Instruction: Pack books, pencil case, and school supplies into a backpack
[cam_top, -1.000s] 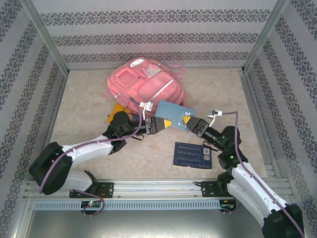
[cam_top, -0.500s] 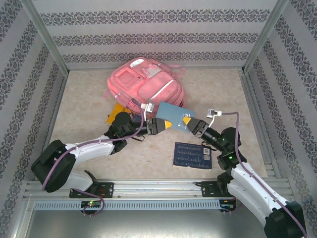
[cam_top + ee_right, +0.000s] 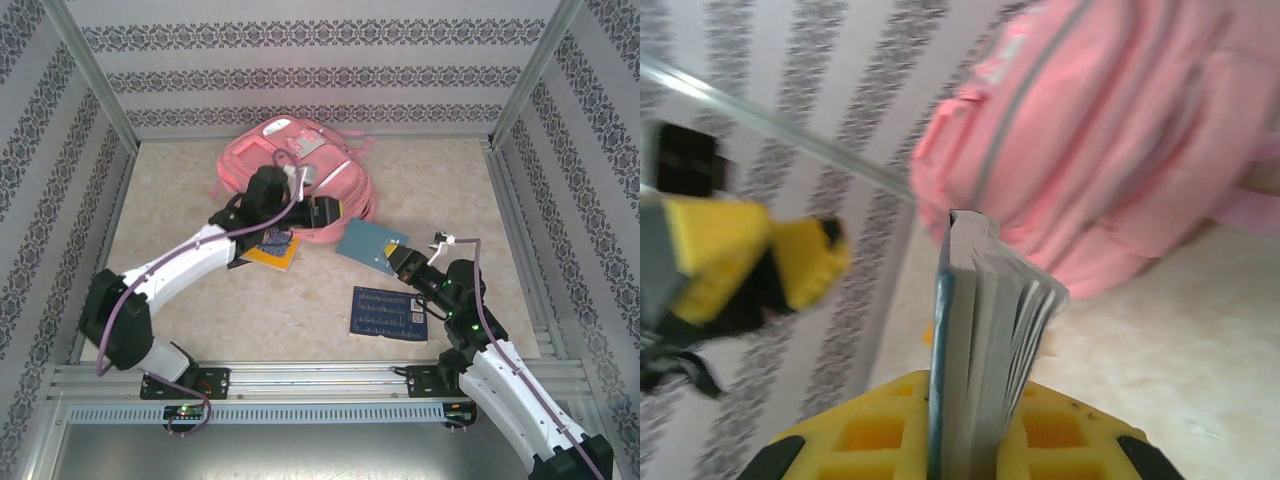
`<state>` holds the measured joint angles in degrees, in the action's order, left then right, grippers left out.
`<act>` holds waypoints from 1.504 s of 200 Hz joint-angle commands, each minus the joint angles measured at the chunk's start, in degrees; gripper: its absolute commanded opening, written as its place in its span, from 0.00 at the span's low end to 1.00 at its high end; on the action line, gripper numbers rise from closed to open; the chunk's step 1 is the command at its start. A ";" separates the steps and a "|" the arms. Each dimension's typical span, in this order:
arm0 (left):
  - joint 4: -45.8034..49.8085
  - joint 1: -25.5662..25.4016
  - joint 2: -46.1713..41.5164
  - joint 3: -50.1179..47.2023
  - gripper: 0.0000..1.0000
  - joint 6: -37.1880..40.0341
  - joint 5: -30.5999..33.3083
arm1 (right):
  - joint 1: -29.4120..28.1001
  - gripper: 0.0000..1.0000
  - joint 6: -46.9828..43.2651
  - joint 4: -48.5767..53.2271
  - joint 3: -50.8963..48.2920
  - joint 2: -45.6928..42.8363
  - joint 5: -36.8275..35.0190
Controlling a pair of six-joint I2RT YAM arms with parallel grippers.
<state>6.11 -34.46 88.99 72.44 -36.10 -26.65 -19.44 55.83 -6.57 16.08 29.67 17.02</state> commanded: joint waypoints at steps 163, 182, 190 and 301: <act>48.64 9.74 54.75 72.07 0.53 23.04 -4.82 | 8.51 0.00 -5.85 12.08 6.61 3.57 1.01; 47.79 9.73 54.71 70.75 0.39 22.26 -7.22 | 9.87 0.00 -5.53 11.42 7.94 5.69 2.39; 47.94 9.71 54.71 70.78 0.29 22.06 -7.94 | 10.28 0.00 -5.34 11.05 8.54 6.67 2.74; 43.68 16.57 40.06 74.86 0.00 13.02 -15.24 | 10.96 0.00 4.51 1.79 15.17 17.61 0.26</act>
<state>52.16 -19.81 135.46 143.65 -18.61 -34.57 -9.10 56.29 2.09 28.27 44.88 18.00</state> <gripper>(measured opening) 0.051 0.154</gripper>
